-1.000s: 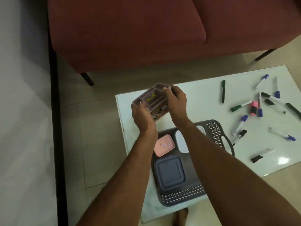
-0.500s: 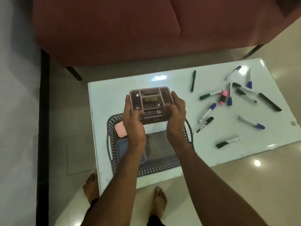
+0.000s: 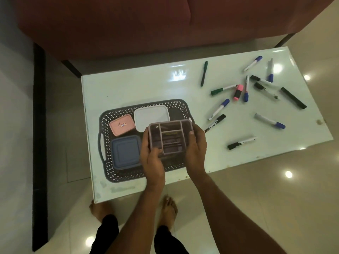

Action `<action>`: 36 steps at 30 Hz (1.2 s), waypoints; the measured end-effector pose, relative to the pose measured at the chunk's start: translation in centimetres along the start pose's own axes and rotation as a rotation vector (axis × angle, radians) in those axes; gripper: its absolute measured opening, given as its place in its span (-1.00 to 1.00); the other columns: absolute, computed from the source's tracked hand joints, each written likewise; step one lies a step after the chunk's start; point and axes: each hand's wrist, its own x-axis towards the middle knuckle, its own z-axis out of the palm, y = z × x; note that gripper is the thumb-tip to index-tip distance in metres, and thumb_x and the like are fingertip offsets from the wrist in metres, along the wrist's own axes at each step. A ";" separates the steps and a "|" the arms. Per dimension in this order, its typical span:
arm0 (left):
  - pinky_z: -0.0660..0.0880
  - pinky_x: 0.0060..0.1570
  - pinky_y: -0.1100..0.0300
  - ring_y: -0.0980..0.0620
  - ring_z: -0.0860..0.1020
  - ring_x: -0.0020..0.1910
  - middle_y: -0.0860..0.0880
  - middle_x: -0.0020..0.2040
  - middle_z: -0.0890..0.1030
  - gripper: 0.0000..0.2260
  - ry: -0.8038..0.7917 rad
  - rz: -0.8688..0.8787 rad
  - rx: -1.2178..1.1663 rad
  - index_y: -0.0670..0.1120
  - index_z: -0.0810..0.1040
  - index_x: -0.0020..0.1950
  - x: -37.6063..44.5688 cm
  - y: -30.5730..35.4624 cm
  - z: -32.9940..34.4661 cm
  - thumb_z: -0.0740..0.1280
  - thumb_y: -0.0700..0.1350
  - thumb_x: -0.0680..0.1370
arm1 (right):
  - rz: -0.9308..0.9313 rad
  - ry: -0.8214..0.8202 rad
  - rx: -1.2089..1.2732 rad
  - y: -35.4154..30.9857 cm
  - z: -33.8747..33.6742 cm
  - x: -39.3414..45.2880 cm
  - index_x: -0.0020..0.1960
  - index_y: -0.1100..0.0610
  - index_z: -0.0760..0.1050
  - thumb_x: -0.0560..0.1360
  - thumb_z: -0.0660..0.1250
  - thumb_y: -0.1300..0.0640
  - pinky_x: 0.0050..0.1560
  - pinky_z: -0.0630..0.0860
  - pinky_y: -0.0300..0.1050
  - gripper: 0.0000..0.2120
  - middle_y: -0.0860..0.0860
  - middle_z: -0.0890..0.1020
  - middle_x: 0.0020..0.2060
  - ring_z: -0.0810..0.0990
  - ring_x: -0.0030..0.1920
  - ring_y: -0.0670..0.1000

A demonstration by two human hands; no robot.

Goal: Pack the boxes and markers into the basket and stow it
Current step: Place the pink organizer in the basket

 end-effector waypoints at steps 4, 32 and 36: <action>0.63 0.06 0.18 0.05 0.60 0.27 -0.09 0.37 0.57 -0.44 0.024 -0.041 -0.029 -0.21 0.37 0.54 0.1 -1.8 -0.8 0.10 -0.48 0.55 | -0.007 -0.049 -0.065 1.7 -0.2 0.0 0.35 0.04 0.49 0.73 0.12 0.11 0.17 0.63 -0.11 -0.74 -0.05 0.63 0.16 0.64 0.14 -0.15; 0.45 0.44 -0.10 -0.09 0.41 0.51 -0.11 0.51 0.44 -0.35 -0.015 -0.080 0.002 -0.19 0.31 0.56 1.7 -5.6 -3.1 0.11 -0.40 0.44 | -0.021 -0.216 -0.271 4.5 0.3 1.4 0.45 0.03 0.40 0.74 0.04 0.16 -0.06 0.49 -0.57 -0.67 -0.13 0.58 0.14 0.59 0.11 -0.25; 0.41 0.46 -0.18 -0.14 0.39 0.52 -0.19 0.53 0.41 -0.37 -0.028 -0.059 0.004 -0.28 0.29 0.57 1.9 -6.3 -3.3 0.11 -0.40 0.46 | -0.009 -0.203 -0.264 4.6 0.5 1.3 0.42 -0.10 0.38 0.75 0.04 0.16 0.12 0.59 -0.30 -0.67 -0.12 0.60 0.18 0.61 0.19 -0.16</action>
